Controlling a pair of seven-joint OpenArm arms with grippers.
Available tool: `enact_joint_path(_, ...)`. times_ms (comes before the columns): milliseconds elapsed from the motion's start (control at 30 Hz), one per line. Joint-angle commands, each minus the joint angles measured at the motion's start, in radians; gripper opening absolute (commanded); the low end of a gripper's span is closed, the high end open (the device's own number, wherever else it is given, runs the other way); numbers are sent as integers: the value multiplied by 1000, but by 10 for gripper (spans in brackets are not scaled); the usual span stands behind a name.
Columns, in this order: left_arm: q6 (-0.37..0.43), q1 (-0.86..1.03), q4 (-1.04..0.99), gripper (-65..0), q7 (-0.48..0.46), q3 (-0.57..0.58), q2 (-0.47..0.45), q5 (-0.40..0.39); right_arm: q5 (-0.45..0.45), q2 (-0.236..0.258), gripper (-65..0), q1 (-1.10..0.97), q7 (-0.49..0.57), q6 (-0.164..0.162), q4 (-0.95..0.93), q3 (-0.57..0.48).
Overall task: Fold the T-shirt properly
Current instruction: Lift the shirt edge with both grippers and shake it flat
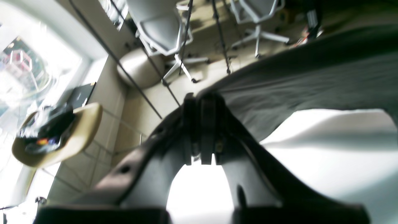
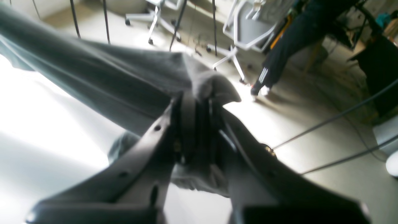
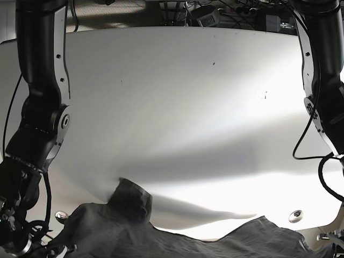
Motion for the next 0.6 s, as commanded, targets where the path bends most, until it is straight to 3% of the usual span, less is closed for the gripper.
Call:
enact_joint_path(33,13,82,89,-649,-25,-26,-10,1,-7,0,-629,-96,-32,-7,124,3)
enact_joint_path(267,4,675,394,-649,-25,-207,16,-1,-7,-106,-629,-660,-166,-7,547,138)
enact_joint_path(367,-80,889,525,-650,-20,-324,85,4,27,-163,-629,-858,-176,-7,636,205)
enact_joint_path(500,-80,1071,628,-650,57,-436,157,4,162,-166,-629,-1068,-175,-7,638,296)
enact_joint_path(600,-80,1183,649,-650,58,-511,200,5,232,-166,-629,-1200,-172,-7,636,340)
